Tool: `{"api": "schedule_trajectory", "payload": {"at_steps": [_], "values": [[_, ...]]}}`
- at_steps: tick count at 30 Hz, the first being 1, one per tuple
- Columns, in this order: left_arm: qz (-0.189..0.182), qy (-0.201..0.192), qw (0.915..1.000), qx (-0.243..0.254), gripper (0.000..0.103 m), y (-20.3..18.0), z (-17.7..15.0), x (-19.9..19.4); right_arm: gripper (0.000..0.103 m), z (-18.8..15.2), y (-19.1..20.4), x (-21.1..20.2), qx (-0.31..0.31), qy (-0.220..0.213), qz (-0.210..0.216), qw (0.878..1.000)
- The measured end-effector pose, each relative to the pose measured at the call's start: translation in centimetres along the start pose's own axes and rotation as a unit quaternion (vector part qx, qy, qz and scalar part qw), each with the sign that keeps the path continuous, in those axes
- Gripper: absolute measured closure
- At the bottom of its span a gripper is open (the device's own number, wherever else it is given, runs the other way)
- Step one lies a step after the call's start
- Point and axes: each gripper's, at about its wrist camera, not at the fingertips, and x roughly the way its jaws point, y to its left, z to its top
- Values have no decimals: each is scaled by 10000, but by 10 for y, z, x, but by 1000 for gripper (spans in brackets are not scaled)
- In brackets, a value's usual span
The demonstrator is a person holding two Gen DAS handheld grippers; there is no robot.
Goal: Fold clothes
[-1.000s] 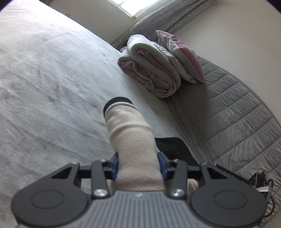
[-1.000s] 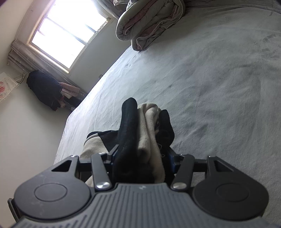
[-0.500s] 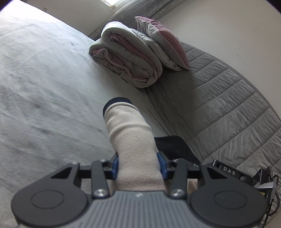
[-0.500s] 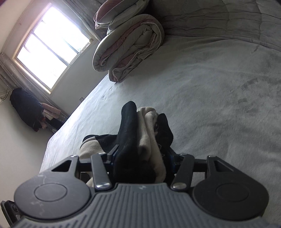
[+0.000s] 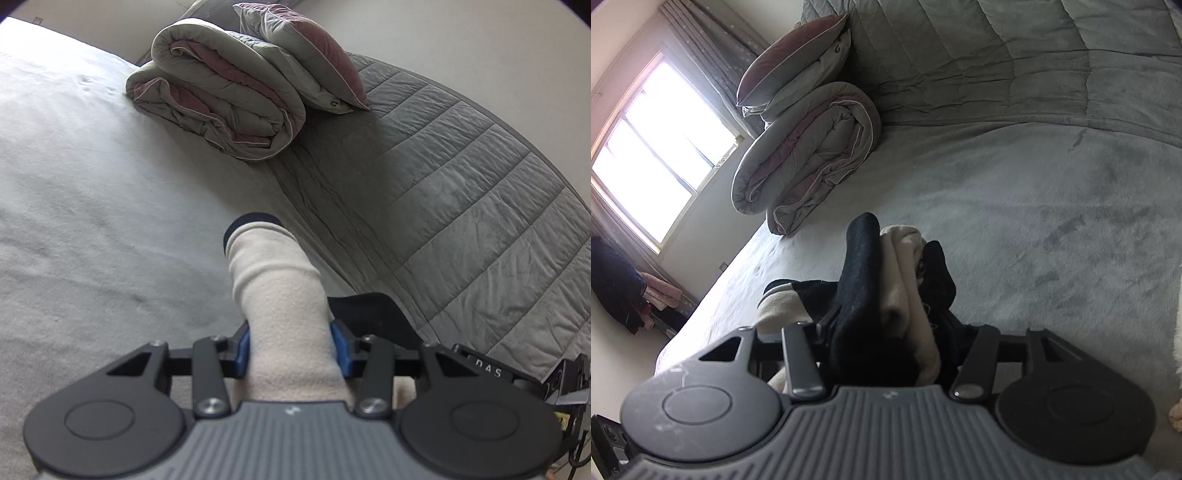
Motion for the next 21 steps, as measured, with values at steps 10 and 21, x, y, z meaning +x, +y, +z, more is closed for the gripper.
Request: {"api": "schedule_trajectory", "payload": {"at_steps": [10,21], "values": [[345,212,9989,245,58,20,-13,37,47,-15,-27,40,-52,1,-318,9995],[842,-507,9896,1048,53,3,-4,25,42,-14,-22,28,-419,-563,-385,9968]]}}
